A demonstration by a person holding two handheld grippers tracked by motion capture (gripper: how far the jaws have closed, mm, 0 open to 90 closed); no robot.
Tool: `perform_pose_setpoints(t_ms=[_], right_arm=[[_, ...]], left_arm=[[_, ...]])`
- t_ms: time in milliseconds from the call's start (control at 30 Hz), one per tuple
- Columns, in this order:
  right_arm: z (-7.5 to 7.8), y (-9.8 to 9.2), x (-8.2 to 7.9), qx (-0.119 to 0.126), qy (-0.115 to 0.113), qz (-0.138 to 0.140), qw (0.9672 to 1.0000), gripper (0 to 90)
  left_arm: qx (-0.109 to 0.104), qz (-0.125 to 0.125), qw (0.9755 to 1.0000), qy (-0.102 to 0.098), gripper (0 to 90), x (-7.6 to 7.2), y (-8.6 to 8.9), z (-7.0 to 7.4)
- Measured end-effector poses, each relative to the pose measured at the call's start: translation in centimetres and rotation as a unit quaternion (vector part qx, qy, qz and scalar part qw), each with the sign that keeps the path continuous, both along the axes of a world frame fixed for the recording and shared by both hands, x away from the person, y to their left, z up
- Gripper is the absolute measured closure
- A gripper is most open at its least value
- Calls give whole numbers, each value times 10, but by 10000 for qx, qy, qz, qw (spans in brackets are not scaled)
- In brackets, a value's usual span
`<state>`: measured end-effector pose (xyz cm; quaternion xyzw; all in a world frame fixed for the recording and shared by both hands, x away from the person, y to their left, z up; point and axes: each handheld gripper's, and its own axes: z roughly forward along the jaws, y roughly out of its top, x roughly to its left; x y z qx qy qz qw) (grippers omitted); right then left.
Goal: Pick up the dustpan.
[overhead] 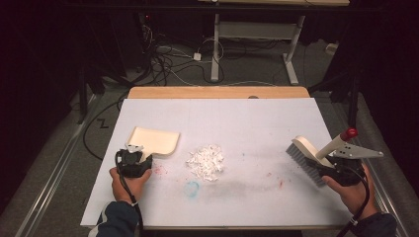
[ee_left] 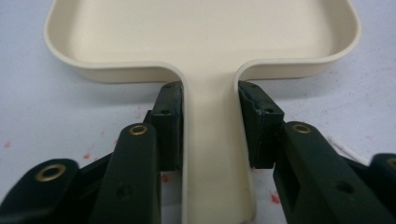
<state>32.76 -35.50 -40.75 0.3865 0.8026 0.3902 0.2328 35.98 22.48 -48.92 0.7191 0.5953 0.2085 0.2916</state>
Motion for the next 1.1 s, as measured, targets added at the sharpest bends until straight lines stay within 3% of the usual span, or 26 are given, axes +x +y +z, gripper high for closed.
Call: perform_pose_setpoints(t_ms=[567,1100], right_arm=[[-1,1,1,-29,48,30,10000,675],[-2,4,5,-53,134,94,9999,675]], left_arm=[[82,-117,9999,15,628,1,0,1],[28,-80,10000,-1,628,0,0,1]])
